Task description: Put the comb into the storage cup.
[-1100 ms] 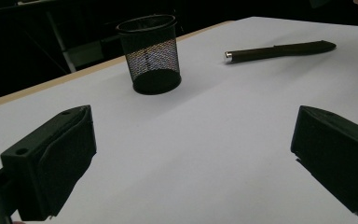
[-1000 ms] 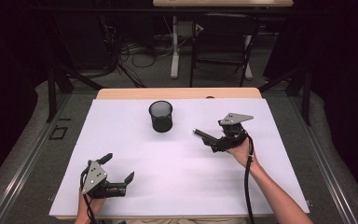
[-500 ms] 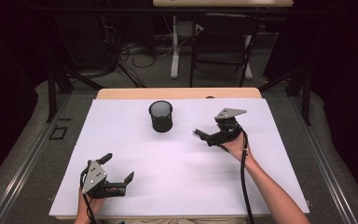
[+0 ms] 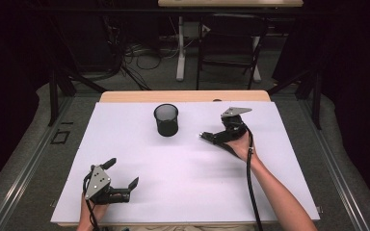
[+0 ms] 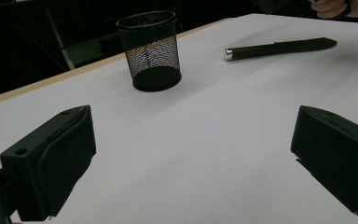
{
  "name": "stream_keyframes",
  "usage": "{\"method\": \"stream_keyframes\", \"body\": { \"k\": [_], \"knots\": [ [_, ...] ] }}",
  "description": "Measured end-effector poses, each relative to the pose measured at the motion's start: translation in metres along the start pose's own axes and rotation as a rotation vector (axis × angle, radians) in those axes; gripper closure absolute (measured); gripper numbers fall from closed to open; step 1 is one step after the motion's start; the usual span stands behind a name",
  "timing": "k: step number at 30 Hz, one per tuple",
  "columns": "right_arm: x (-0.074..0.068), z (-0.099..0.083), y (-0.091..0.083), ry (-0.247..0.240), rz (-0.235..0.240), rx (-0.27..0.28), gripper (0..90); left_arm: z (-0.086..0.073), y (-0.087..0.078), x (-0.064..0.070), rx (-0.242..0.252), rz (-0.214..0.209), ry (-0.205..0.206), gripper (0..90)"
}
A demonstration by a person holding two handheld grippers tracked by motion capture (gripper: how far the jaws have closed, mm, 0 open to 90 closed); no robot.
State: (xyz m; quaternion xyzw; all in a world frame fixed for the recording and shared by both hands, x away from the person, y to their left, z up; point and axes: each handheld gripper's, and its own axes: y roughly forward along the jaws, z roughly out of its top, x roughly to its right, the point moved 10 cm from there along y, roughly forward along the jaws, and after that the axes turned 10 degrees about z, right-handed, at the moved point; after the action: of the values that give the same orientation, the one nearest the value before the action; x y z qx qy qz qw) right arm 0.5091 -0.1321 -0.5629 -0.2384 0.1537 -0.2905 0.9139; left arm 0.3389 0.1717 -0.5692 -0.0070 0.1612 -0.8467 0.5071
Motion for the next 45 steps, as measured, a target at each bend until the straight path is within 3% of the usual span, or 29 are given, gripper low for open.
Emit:
{"method": "stream_keyframes", "body": {
  "k": [7,8,16,22,45],
  "knots": [
    [0.002,0.002,0.009,-0.015,-0.027,-0.018,22.1,0.0,0.0,0.0,-0.001,0.002,-0.001,0.0],
    [0.002,0.002,0.009,-0.015,-0.027,-0.018,22.1,0.0,0.0,0.0,-0.001,0.002,-0.001,0.0],
    [0.006,-0.004,0.019,-0.016,-0.045,-0.053,67.3,-0.001,0.001,0.0,-0.008,0.002,0.002,0.0],
    [0.009,-0.008,0.025,-0.021,-0.073,-0.073,89.6,-0.001,0.001,0.0,-0.008,0.002,0.002,0.0],
    [0.015,-0.018,0.05,-0.001,-0.106,-0.179,90.0,0.0,-0.001,0.0,-0.006,0.01,0.005,0.1]
  ]
}}
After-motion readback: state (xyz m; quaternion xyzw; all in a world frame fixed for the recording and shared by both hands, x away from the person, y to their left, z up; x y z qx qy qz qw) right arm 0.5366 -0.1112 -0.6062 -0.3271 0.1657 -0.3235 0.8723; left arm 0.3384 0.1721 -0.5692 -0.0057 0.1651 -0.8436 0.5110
